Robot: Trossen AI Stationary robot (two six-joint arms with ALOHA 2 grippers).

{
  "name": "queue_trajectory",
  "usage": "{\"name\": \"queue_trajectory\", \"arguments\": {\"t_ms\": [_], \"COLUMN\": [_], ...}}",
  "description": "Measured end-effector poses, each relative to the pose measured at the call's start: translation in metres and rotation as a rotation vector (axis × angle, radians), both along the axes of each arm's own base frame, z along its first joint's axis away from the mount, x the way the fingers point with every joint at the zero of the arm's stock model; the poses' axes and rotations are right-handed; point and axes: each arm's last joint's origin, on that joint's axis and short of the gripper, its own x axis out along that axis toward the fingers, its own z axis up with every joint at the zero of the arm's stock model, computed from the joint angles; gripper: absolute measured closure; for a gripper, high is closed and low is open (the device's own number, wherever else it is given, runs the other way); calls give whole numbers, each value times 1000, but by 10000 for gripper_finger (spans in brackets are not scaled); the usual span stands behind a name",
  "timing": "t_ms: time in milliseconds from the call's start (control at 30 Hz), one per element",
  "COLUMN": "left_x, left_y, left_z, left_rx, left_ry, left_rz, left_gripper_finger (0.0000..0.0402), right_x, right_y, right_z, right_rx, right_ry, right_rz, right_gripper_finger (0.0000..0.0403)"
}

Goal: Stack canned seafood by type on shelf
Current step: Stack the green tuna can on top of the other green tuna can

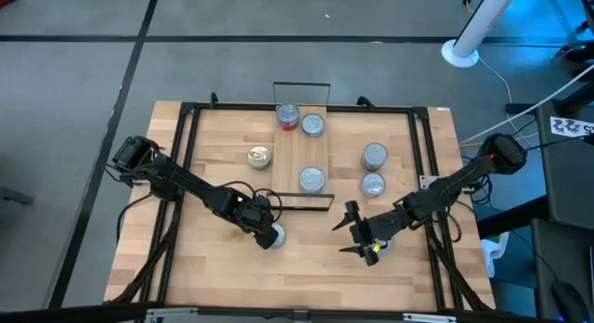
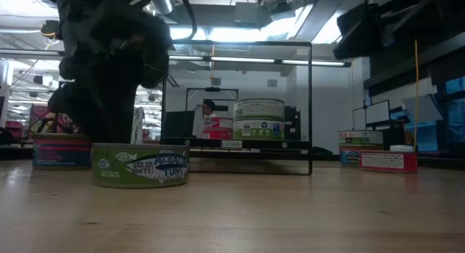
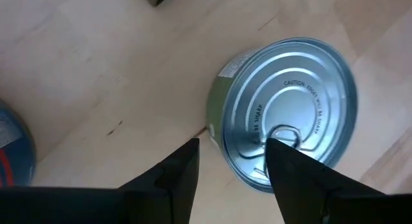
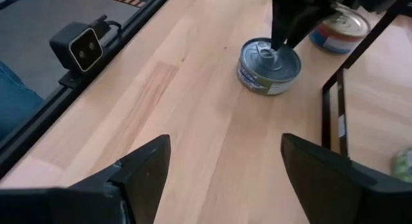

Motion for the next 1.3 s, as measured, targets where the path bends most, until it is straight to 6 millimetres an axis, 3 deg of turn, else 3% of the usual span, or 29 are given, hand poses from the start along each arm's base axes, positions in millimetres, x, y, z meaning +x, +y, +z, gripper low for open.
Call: {"name": "queue_trajectory", "arguments": {"t_ms": [200,700,967,1300], "left_x": [3,8,10,13], "left_y": [-2,-4,-5,-7], "left_z": [-6,-5,-4,-4], "left_rx": [2,-28,-40,-71], "left_ry": [8,-53,-69,-94], "left_rz": [-3,-8,5,-18], "left_gripper_finger": [254,395,400,401], "right_x": [8,27,35,37], "right_y": [5,13,16,18], "right_z": [-16,-51,-61,-57], "right_rx": [-19,-154,-235,-279], "right_ry": [30,-18,-86,-150], "right_rz": [0,-47,-19,10], "right_gripper_finger": [107,107,107,107]}}
